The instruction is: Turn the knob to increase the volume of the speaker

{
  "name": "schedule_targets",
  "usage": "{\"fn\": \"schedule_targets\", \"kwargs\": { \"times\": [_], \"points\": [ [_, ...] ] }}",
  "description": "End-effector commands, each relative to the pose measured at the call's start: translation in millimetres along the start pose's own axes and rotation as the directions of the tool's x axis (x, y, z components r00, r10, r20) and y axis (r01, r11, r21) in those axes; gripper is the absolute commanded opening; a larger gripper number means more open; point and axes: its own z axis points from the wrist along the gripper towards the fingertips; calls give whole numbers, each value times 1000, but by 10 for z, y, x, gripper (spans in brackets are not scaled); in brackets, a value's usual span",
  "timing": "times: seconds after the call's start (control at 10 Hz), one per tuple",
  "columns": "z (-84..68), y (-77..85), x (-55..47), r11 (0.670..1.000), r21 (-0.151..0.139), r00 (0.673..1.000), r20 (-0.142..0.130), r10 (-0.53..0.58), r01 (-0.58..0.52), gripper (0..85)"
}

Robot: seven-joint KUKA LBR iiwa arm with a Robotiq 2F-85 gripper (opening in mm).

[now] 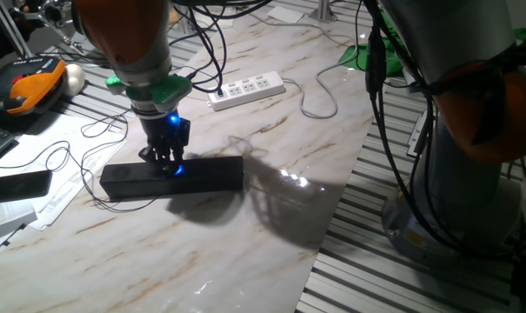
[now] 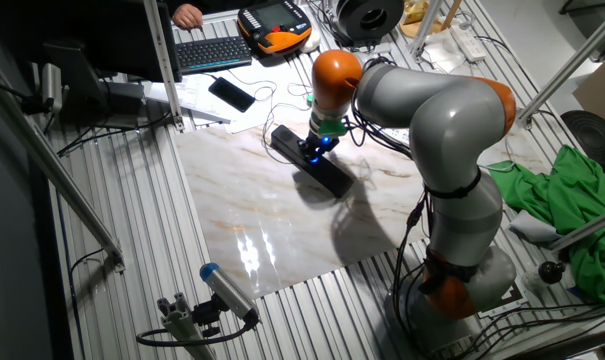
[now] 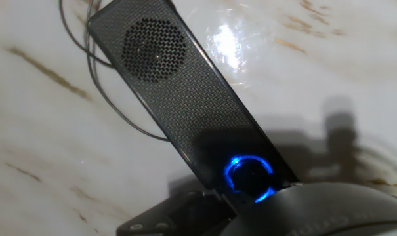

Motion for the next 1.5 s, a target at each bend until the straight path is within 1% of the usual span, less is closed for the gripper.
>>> {"fn": "schedule_targets", "kwargs": {
  "times": [0.0,0.2,0.3,0.4,0.6,0.8,1.0,1.1,1.3,1.4],
  "points": [
    [-3,3,3,1000,0,1000,0,14,-14,340],
    [2,11,18,999,-3,999,0,51,-51,340],
    [8,19,34,998,-4,998,3,58,-58,340],
    [8,31,45,998,2,998,7,65,-65,340],
    [1,36,40,998,2,998,7,66,-66,340],
    [-9,41,34,997,8,997,8,71,-72,340],
    [-17,49,25,998,20,998,20,61,-62,340],
    [-19,57,22,998,26,998,22,52,-53,510],
    [-5,62,12,998,24,998,32,51,-51,510],
    [0,69,8,999,18,998,39,46,-46,510]
  ]
}}
